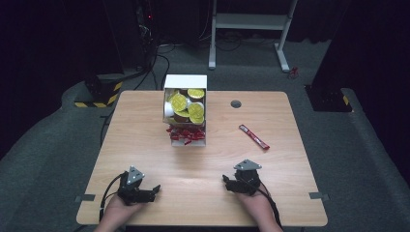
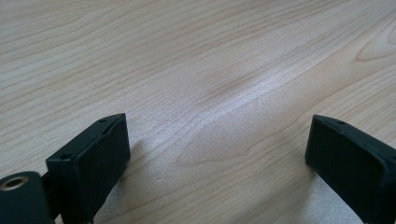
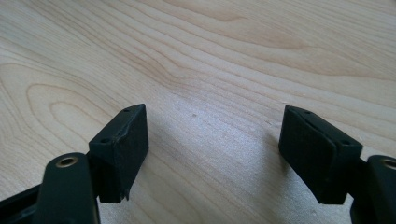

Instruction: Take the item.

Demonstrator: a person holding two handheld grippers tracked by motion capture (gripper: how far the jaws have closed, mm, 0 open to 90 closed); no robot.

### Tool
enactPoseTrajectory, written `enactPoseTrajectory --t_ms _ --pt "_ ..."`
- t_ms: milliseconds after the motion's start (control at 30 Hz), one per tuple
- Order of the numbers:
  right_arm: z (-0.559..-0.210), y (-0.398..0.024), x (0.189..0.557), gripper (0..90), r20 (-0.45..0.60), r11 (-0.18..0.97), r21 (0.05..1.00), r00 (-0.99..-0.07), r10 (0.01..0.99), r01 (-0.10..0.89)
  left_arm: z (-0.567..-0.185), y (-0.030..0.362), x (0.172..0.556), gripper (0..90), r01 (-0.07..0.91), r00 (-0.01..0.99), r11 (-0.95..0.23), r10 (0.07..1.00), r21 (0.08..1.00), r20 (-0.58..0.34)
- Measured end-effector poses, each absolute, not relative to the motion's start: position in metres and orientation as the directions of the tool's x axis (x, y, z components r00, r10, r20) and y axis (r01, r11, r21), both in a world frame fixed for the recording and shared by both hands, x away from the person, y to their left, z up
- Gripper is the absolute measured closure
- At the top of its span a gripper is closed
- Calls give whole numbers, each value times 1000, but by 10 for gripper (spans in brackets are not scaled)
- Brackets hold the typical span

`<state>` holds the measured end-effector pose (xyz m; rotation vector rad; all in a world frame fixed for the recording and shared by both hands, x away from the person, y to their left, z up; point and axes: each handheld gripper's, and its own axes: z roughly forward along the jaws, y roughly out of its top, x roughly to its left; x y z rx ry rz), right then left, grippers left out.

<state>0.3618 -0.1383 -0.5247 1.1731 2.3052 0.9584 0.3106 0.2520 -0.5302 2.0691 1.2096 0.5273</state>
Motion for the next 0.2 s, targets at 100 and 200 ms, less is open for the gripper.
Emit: enactPoseTrajectory --t_ms 100,200 --pt "-525 -138 363 221 -13 411 716 -578 816 564 -530 252 311 67 600 486 -341 874 724 9" --pt "-525 -136 364 172 -15 421 709 -584 812 566 -530 252 310 71 598 481 -339 877 726 13"
